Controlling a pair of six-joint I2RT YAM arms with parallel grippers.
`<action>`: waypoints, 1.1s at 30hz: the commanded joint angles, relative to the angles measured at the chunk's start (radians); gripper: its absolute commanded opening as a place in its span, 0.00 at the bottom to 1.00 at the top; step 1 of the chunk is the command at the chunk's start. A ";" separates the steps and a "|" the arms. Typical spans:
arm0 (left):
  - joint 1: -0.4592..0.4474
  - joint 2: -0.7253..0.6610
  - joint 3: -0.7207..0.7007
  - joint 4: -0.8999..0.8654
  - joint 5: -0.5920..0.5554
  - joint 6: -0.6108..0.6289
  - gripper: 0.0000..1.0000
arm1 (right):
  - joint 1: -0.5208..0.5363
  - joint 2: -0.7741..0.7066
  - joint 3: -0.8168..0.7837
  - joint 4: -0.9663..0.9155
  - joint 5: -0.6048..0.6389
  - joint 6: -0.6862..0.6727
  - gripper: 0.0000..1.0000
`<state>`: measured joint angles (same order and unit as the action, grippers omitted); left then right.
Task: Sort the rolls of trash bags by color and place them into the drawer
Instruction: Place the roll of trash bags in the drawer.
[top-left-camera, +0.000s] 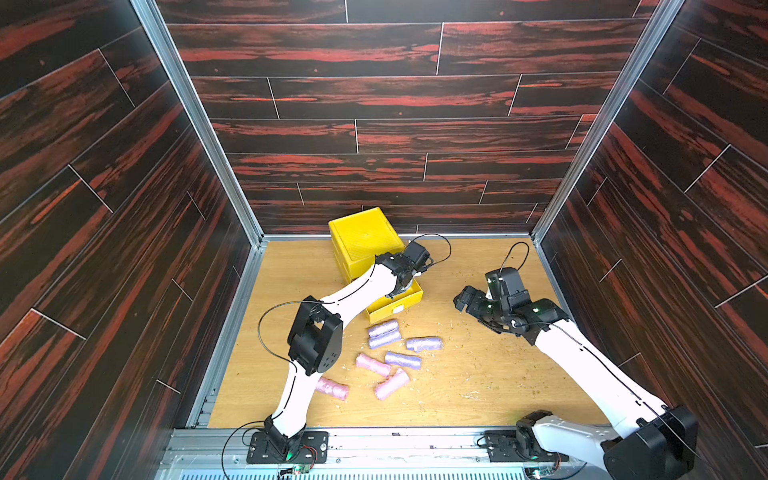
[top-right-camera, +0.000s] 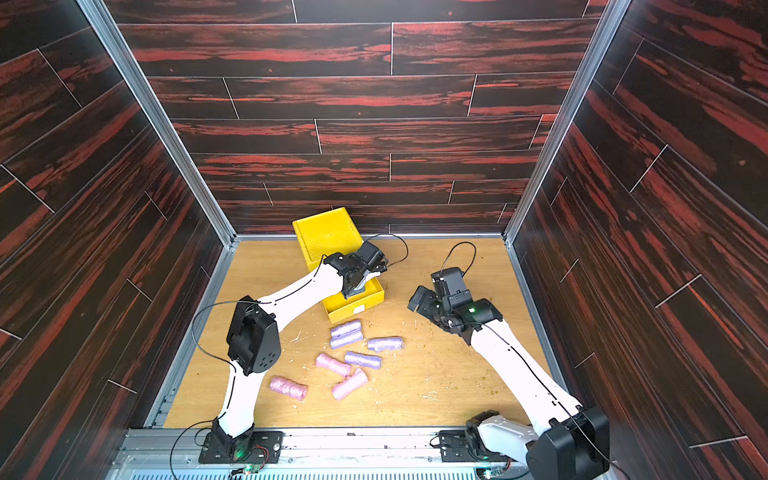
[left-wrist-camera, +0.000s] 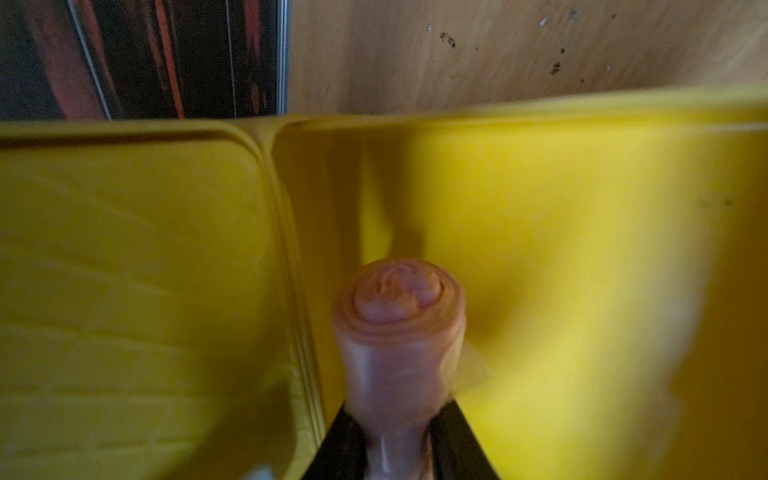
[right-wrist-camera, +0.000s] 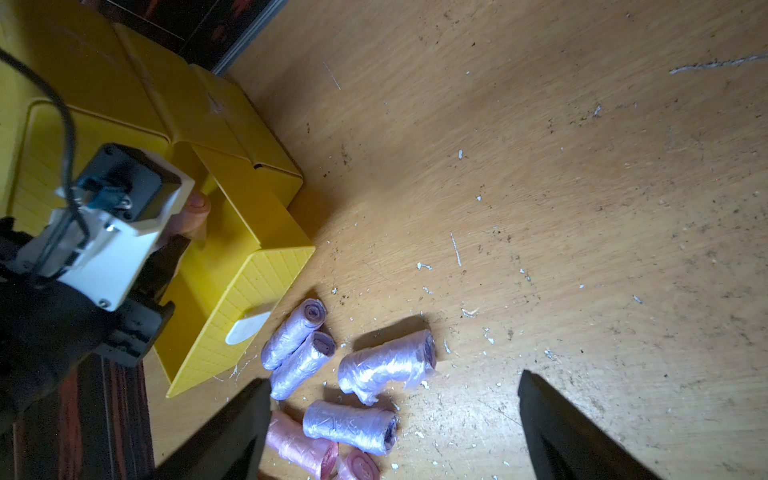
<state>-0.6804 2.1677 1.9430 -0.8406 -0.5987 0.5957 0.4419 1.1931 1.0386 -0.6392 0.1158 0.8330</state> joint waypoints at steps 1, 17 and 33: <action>0.011 0.024 0.003 0.012 -0.048 0.003 0.34 | -0.006 -0.007 -0.012 -0.011 -0.004 -0.009 0.97; 0.019 -0.072 -0.016 0.048 -0.027 0.003 0.43 | -0.006 0.005 -0.008 -0.003 -0.012 -0.008 0.96; -0.057 -0.651 -0.264 0.064 -0.124 -0.347 0.59 | -0.006 -0.011 0.046 -0.033 -0.047 -0.013 0.96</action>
<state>-0.7506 1.6238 1.7660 -0.7635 -0.6460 0.4160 0.4408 1.1931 1.0573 -0.6483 0.1001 0.8288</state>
